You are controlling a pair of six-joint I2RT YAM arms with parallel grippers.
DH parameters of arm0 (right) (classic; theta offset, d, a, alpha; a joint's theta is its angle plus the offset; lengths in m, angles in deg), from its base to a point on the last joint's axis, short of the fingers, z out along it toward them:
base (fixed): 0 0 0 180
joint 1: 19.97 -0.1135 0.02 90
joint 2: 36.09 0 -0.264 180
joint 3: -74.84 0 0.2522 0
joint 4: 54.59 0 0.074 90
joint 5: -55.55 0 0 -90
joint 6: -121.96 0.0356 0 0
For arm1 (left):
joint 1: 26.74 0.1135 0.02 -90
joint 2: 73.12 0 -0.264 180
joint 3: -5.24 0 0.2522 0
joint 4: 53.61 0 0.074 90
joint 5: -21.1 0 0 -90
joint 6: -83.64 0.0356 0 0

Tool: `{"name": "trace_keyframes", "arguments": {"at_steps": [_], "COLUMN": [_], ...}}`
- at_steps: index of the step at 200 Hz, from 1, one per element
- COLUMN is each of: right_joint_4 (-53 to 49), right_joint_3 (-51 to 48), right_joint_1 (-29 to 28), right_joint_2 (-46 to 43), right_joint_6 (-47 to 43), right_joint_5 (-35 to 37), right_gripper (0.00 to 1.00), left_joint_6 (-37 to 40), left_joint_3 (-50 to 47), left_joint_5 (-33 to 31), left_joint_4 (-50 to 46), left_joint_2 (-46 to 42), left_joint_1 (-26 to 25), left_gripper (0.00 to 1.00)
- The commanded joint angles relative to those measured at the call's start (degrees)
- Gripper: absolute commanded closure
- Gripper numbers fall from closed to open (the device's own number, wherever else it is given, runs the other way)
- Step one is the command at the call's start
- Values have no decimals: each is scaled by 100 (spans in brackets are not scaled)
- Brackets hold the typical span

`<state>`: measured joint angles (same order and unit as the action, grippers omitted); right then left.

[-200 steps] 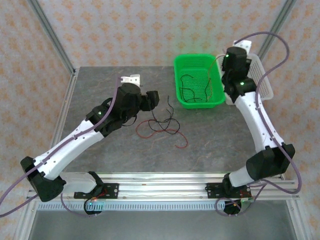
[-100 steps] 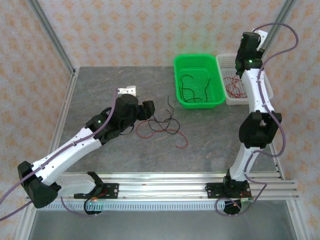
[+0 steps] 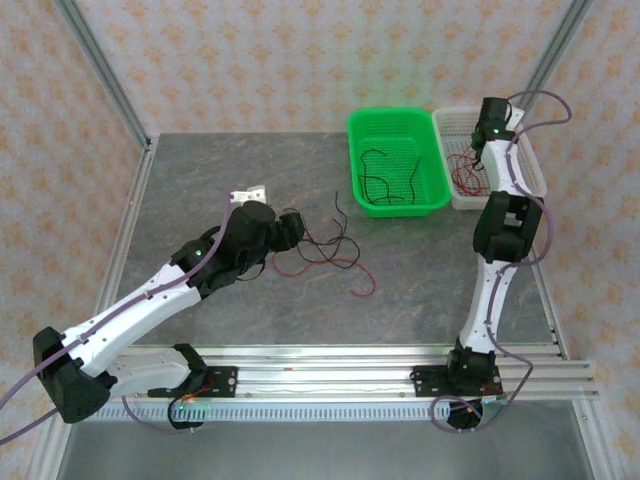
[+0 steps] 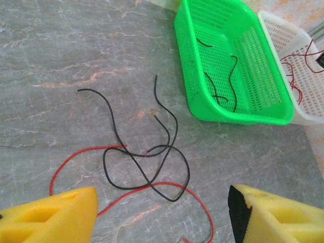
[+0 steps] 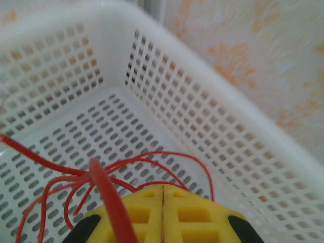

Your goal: Untangle the cables

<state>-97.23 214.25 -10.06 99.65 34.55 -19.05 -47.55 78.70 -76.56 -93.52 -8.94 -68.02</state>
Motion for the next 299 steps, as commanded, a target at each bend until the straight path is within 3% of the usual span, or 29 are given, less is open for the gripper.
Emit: {"name": "trace_keyframes", "arguments": {"at_steps": [1,17,83,121,135,195,232,299], "right_joint_4": [-1120,-1784,-2799,-2675,-2529,-1930,-1325,-623], "right_joint_3": [964,1400,1107,720,462,-638,-1943,-4185], "right_joint_1": [-33,-16,-11,-8,-7,-7,-70,-746], "right_joint_2": [463,683,-108,-748,-1052,-2358,-3512,-5481], "right_joint_6": [238,286,-20,-34,-12,117,141,205], "right_joint_5": [-168,-357,-1160,-1575,-1694,-1944,-2313,-2497], "right_gripper": [100,90,26,11,0,0,0,7], "left_joint_6": [-252,-306,-328,-320,-311,-293,-302,-214], "left_joint_3": [-86,-99,-16,-22,-43,-125,-175,-134], "left_joint_5": [-272,-332,-247,-206,-183,-45,-163,292], "left_joint_4": [-206,-301,-461,-439,-419,-192,-86,885], "left_joint_2": [-86,-60,285,456,557,1220,1959,3174], "left_joint_1": [-38,-38,-38,-38,-38,-37,-12,339], "left_gripper": [31,31,31,31,31,31,38,49]}}
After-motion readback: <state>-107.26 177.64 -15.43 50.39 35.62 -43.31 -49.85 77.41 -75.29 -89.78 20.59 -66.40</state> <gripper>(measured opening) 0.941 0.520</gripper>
